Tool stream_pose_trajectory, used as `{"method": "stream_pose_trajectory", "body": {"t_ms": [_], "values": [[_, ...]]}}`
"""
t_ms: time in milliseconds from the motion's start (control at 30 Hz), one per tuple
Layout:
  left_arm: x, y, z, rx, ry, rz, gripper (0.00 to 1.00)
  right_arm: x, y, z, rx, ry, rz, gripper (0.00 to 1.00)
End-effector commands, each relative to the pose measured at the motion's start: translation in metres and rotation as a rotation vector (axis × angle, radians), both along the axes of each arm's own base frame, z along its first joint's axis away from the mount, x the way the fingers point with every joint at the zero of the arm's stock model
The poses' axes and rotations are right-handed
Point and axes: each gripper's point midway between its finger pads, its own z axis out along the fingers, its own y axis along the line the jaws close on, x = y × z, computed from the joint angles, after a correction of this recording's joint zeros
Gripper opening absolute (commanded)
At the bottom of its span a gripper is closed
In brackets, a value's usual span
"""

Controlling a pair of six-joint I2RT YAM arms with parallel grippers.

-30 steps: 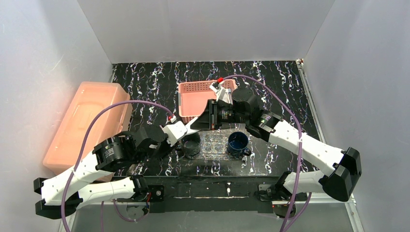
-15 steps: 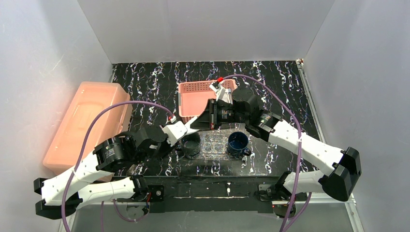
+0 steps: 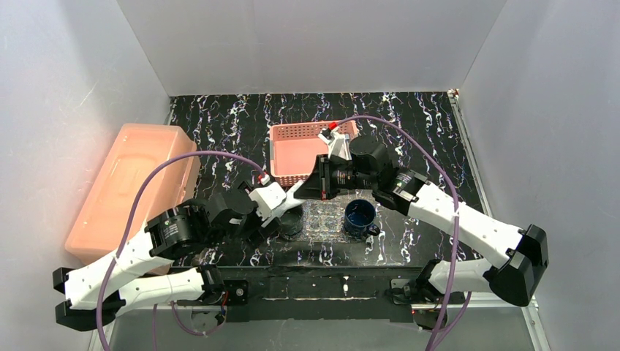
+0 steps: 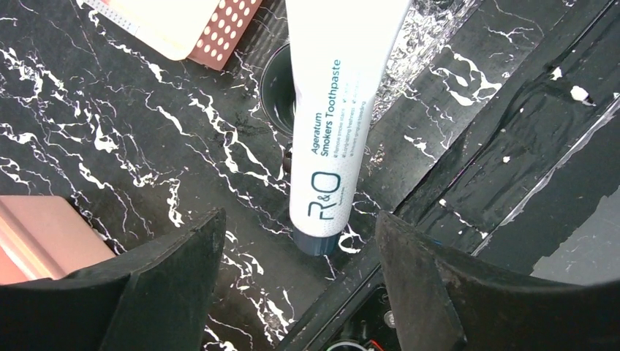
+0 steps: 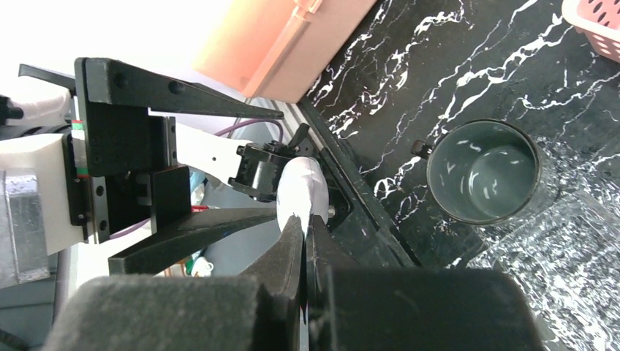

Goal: Prepare toiletry sets of a toothbrush and toothpaste on the tray

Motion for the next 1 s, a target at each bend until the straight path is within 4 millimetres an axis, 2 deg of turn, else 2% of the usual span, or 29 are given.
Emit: {"method": "stream_pose_trajectory", "body": {"t_ms": [0, 300, 533, 767, 967], "values": [[-0.003, -0.005, -0.002, -0.019, 0.015, -0.011, 0.76, 0.000, -0.009, 0.032, 0.040, -0.114, -0.007, 0.01], [-0.010, -0.022, -0.012, -0.106, 0.089, 0.002, 0.89, 0.007, -0.027, 0.032, -0.088, -0.253, -0.010, 0.01], [-0.009, -0.023, -0.015, -0.154, 0.096, 0.047, 0.98, 0.019, -0.049, 0.037, -0.237, -0.367, -0.045, 0.01], [-0.003, -0.023, -0.019, -0.157, 0.106, 0.104, 0.98, 0.021, -0.058, 0.037, -0.386, -0.457, -0.062, 0.01], [0.007, -0.015, -0.024, -0.190, 0.159, 0.185, 0.98, 0.021, -0.061, 0.036, -0.539, -0.554, -0.134, 0.01]]}}
